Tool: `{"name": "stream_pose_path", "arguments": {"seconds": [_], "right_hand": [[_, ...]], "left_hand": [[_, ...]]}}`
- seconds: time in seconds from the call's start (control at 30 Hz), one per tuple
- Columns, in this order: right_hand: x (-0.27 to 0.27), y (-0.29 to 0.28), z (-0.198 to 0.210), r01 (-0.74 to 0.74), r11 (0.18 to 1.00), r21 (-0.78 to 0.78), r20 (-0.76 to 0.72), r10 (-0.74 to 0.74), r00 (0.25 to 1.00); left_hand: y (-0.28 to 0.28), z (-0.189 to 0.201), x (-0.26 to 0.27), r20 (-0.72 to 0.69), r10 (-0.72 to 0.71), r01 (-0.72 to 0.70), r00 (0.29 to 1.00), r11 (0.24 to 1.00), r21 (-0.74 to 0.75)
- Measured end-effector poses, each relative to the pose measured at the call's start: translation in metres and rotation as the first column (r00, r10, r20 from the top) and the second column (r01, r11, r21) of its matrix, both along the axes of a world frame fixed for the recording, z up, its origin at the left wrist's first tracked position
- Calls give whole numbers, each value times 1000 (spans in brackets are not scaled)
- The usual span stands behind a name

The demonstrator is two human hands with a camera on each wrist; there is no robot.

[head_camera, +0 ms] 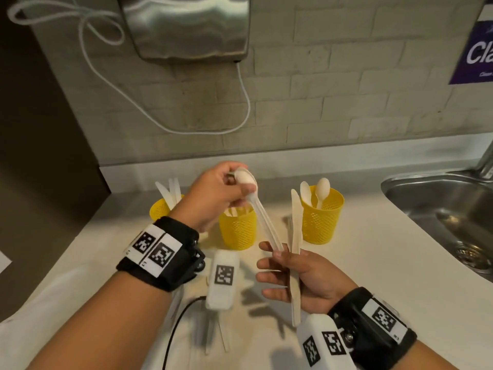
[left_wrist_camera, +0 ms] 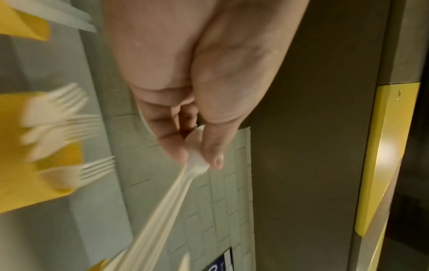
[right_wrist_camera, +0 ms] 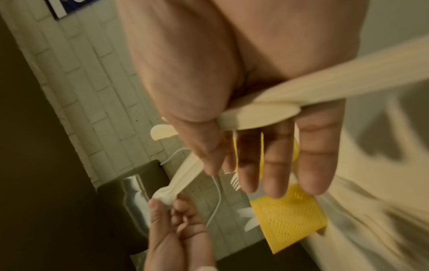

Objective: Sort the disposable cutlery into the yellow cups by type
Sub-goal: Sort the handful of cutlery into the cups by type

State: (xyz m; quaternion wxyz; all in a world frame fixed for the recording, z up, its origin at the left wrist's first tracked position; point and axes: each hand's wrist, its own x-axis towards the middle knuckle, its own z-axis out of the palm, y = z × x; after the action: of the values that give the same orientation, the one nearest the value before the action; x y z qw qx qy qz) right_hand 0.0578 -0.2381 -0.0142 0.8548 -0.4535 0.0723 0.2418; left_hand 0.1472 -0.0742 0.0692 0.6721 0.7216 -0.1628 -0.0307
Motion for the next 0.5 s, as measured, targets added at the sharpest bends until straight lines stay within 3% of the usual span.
{"name": "stream_pose_path", "arguments": {"seconds": [0.1,0.17,0.33,0.5], "right_hand": [[0,-10,-9,97,994,-56,-42,-99,994],[-1,-15,-15,157,985,-68,-65,-161,985],[-8,-30,-18,203,979,27,-119,-199,973],[-14,-48,-18,231,964,133,-134,-213,968]], "left_hand": [[-17,22,23,164,184,-160,969,976,-148],[-43,27,35,261,208,-183,943,976,-115],[-115,6,50,324,101,-172,941,965,198],[-137,-29,54,225,-97,-44,969,834,551]]}}
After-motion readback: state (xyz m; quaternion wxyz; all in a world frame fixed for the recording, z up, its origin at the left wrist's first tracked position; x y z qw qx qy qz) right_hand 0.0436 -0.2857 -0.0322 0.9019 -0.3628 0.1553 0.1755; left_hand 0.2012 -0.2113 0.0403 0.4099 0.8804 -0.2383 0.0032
